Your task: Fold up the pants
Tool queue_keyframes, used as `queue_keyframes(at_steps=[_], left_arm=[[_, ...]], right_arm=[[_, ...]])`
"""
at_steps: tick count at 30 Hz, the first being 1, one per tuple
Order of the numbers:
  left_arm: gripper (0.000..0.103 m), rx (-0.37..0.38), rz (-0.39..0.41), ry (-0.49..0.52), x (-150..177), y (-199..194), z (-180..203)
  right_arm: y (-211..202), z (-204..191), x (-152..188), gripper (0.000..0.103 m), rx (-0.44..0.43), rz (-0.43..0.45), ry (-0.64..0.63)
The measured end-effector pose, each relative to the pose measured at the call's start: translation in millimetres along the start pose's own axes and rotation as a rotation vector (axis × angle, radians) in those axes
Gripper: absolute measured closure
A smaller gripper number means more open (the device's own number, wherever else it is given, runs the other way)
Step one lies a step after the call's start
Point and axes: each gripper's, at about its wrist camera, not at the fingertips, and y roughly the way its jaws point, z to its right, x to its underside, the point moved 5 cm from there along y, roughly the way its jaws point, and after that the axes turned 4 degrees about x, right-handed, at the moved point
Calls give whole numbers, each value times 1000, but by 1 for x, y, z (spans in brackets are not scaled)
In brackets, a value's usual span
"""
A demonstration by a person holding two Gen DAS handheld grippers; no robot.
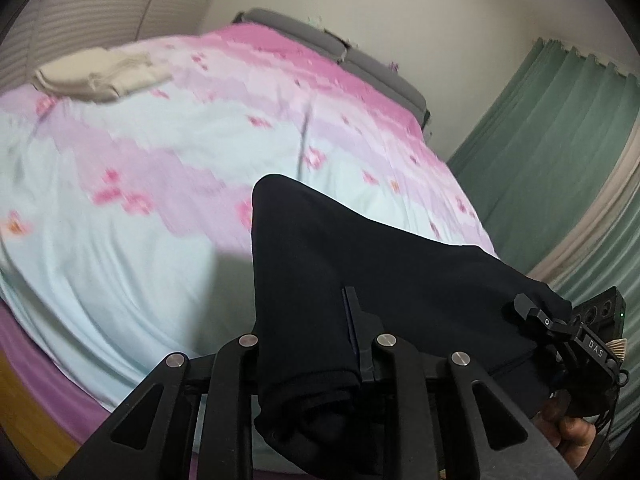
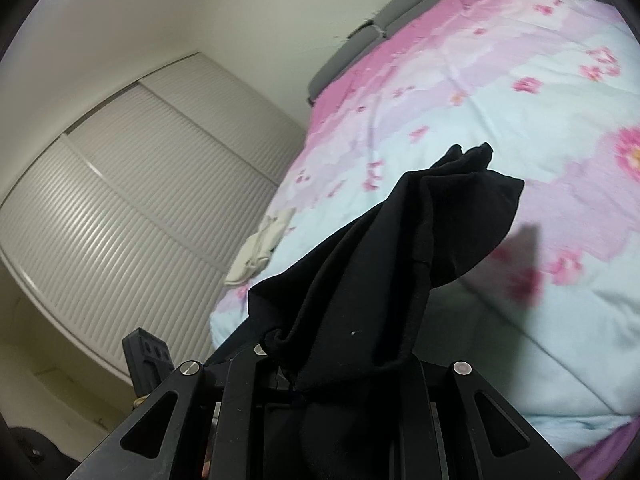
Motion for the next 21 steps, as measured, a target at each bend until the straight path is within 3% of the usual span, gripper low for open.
queue_keyframes(at_steps=[9, 15, 21], left_arm=[[80, -78, 157, -22, -114, -58, -93], [80, -144, 244, -37, -208, -85, -183], [80, -203, 343, 20, -339, -98, -288]], right_arm=[[96, -106, -37, 83, -111, -22, -142], [208, -191, -65, 83, -200, -59, -225], [358, -275, -98, 83, -302, -64, -272]])
